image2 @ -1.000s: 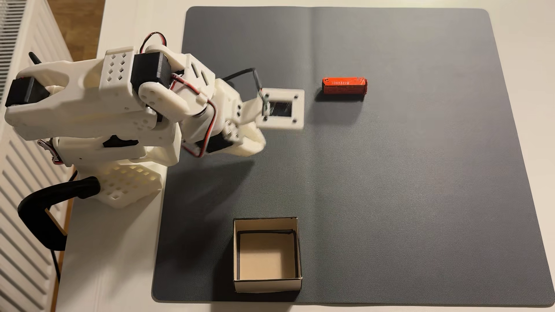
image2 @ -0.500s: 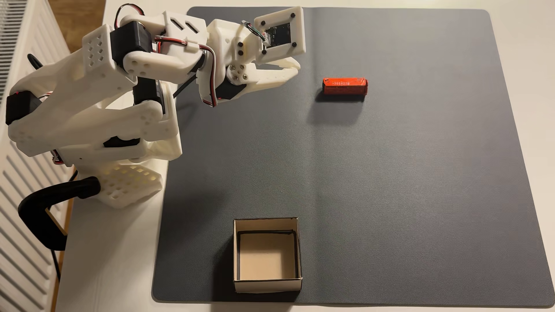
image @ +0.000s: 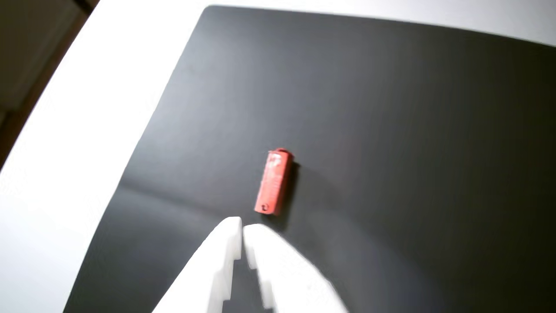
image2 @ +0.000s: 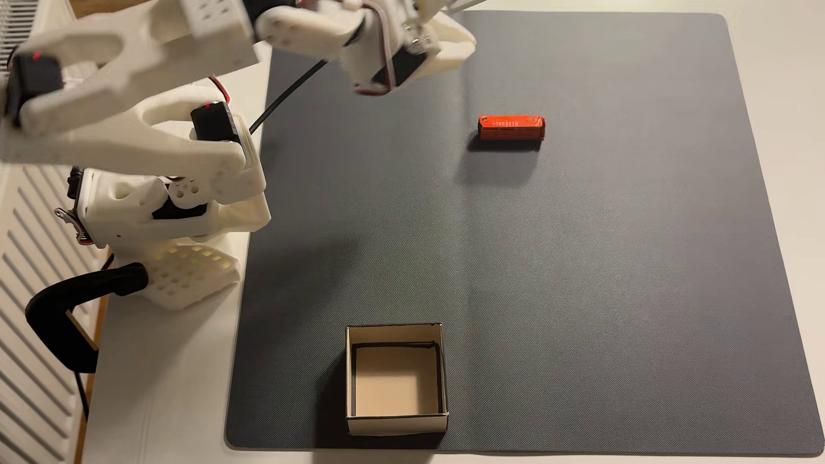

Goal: Pick the red object and place it in the box

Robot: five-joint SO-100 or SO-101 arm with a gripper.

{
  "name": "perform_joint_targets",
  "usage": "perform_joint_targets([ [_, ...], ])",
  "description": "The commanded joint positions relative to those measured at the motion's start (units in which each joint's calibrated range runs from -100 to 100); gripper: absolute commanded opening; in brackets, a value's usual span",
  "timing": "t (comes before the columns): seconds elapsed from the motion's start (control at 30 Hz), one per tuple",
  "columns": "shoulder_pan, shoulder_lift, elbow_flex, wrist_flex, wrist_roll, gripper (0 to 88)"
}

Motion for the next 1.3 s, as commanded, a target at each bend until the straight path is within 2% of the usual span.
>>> perform_joint_targets([
  [0.0, -2.82, 12.58, -4.11, -7.50, -0.12, 16.4],
  [0.13, -3.86, 21.60, -3.39, -14.23, -0.28, 32.1],
  [0.23, -3.27, 26.36, -3.30, -17.02, -1.22, 36.7],
  [0.63, -2.30, 40.13, -4.20, -29.70, -1.68, 37.7],
  [1.27, -4.68, 48.04, -6.93, -35.56, -2.62, 37.7],
])
